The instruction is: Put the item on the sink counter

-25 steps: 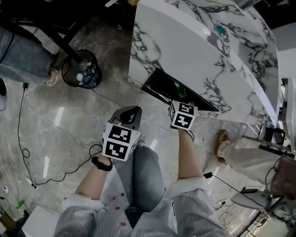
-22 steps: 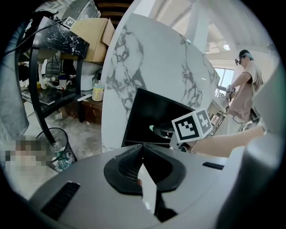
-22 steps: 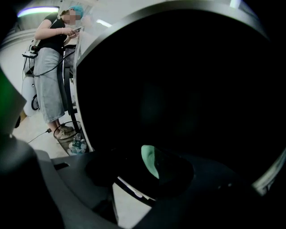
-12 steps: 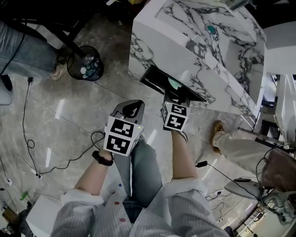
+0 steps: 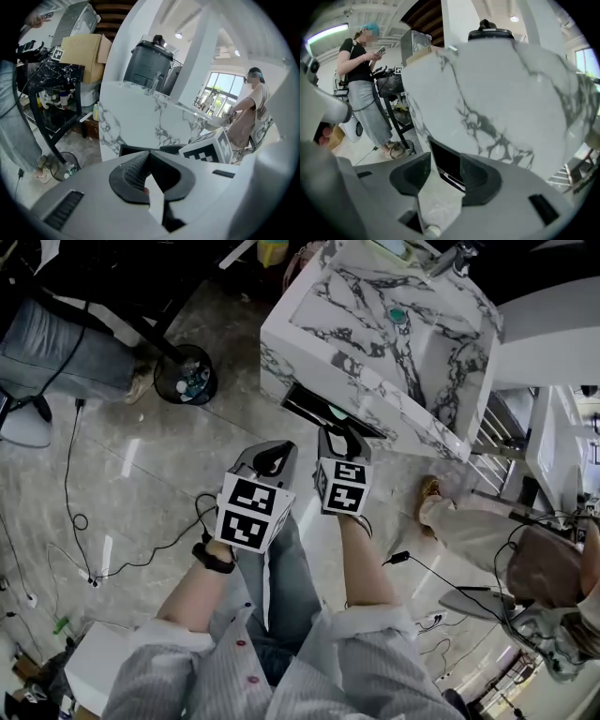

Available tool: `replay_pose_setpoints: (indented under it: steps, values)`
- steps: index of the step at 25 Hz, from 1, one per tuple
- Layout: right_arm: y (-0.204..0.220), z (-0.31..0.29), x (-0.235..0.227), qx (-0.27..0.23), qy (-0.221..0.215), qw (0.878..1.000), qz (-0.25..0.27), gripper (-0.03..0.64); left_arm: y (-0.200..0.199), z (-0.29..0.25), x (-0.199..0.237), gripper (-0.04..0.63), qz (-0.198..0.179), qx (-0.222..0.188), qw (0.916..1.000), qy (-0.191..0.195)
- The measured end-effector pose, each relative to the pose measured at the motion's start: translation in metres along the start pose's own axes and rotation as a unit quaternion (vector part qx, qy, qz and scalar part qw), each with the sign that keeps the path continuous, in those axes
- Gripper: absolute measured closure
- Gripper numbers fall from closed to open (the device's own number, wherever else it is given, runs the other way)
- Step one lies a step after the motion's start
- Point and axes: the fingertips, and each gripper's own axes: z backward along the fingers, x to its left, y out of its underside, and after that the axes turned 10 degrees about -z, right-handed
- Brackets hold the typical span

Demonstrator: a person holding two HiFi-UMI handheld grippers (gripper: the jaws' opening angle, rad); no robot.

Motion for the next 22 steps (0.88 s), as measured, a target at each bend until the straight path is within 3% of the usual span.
replay_pose_setpoints:
  steps: [8, 15, 22]
  values:
    - [-0.089, 0.086, 0.032, -0.031, -0.070, 0.997, -0.020, 0.426, -0.064, 0.041, -0.022, 0.580, 0.014, -0.027, 0.9995, -0.008]
    - [-0.167, 0.178, 0.050, -0.078, -0.151, 0.984, -0.044, 0.468, -0.127, 0.086, -0.057, 0.580, -0.020, -0.071, 0.9973, 0.001]
    - [-0.207, 0.275, 0.057, -0.155, -0.184, 0.970, -0.042, 0.552, -0.176, 0.135, -0.104, 0.580, -0.065, -0.124, 0.9900, 0.015]
